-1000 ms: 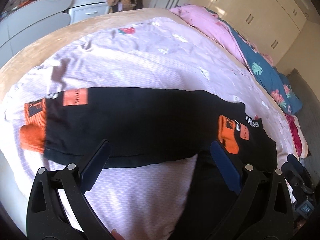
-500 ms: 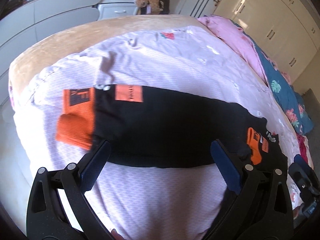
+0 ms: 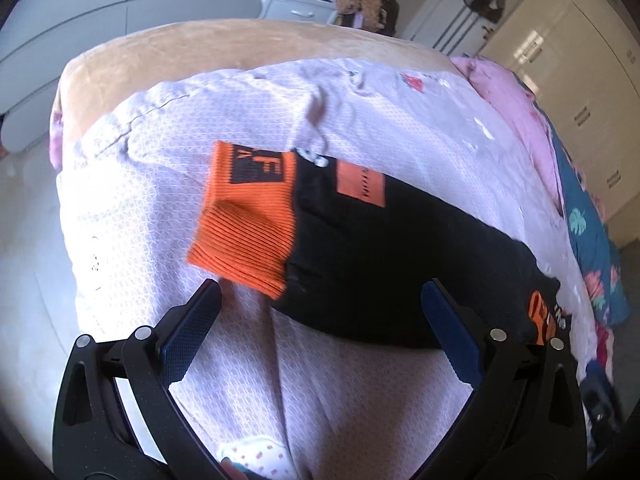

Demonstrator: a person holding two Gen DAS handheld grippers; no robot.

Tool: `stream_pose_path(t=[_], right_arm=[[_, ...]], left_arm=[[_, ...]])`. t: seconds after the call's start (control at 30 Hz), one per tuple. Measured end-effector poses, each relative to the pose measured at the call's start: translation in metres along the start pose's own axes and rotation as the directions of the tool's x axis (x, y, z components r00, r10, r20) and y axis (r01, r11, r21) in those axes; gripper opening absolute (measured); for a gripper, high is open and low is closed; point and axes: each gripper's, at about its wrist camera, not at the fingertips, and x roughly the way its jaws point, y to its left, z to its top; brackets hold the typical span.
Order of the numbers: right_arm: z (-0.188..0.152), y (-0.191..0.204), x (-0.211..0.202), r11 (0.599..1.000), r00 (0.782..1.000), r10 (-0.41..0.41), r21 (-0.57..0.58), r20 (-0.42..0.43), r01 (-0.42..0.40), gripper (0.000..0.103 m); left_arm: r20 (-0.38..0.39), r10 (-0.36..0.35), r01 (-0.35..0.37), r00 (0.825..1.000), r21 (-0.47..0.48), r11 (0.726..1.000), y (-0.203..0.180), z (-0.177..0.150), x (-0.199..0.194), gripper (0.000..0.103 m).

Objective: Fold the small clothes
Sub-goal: 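Grasp the other sleeve's orange cuff with the left tool and lift it, then fold the held sleeve across the shirt body with the left tool and release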

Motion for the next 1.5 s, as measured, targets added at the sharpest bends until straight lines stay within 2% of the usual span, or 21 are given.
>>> stream_pose_path(t=[0.07, 0.1, 0.13, 0.17, 0.23, 0.3, 0.53, 0.87, 1.03, 1.23, 1.5], right_arm=[[-0.002, -0.003, 0.001, 1.0, 1.0, -0.002, 0.009, -0.003, 0.002, 0.099], [-0.004, -0.005, 0.0, 1.0, 1.0, -0.003, 0.017, -0.005, 0.004, 0.099], [-0.006, -0.007, 0.001, 1.0, 1.0, -0.004, 0.024, -0.006, 0.004, 0.099], [-0.007, -0.009, 0.001, 1.0, 1.0, -0.005, 0.03, -0.008, 0.005, 0.099], [-0.01, -0.012, 0.001, 0.999, 1.0, -0.007, 0.045, -0.015, 0.008, 0.099], [-0.013, -0.015, 0.001, 0.998, 1.0, -0.01, 0.058, -0.02, 0.011, 0.099], [-0.019, -0.028, -0.005, 0.995, 1.0, -0.018, 0.1, -0.016, 0.02, 0.099], [-0.027, -0.054, -0.028, 0.985, 0.999, -0.039, 0.171, 0.019, 0.035, 0.099], [-0.033, -0.074, -0.039, 0.974, 0.998, -0.057, 0.219, 0.026, 0.05, 0.099], [-0.039, -0.096, -0.05, 0.961, 0.995, -0.092, 0.262, 0.023, 0.083, 0.099], [-0.048, -0.122, -0.066, 0.949, 0.992, -0.121, 0.297, 0.04, 0.104, 0.099]], left_arm=[[0.019, 0.009, -0.008, 1.0, -0.017, 1.0, 0.007, 0.004, 0.001, 0.094], [0.033, 0.005, -0.004, 0.999, -0.028, 1.0, 0.01, 0.006, 0.001, 0.088], [0.046, 0.004, -0.003, 0.999, -0.035, 0.999, 0.013, 0.008, -0.001, 0.074], [0.052, 0.007, -0.005, 0.999, -0.042, 0.999, 0.014, 0.01, -0.001, 0.065], [0.064, -0.01, 0.015, 0.998, -0.07, 0.997, 0.019, 0.014, -0.004, 0.028], [0.081, -0.035, 0.042, 0.996, -0.081, 0.996, 0.021, 0.018, -0.01, 0.006], [0.17, -0.14, 0.14, 0.975, 0.015, 0.99, -0.005, 0.026, -0.053, 0.006], [0.211, -0.251, 0.233, 0.945, 0.108, 0.966, -0.06, 0.034, -0.082, 0.005], [0.218, -0.305, 0.275, 0.927, 0.158, 0.948, -0.098, 0.038, -0.091, 0.005], [0.199, -0.348, 0.306, 0.916, 0.213, 0.928, -0.134, 0.033, -0.096, 0.005], [0.159, -0.416, 0.355, 0.895, 0.309, 0.882, -0.191, 0.021, -0.103, 0.005]])
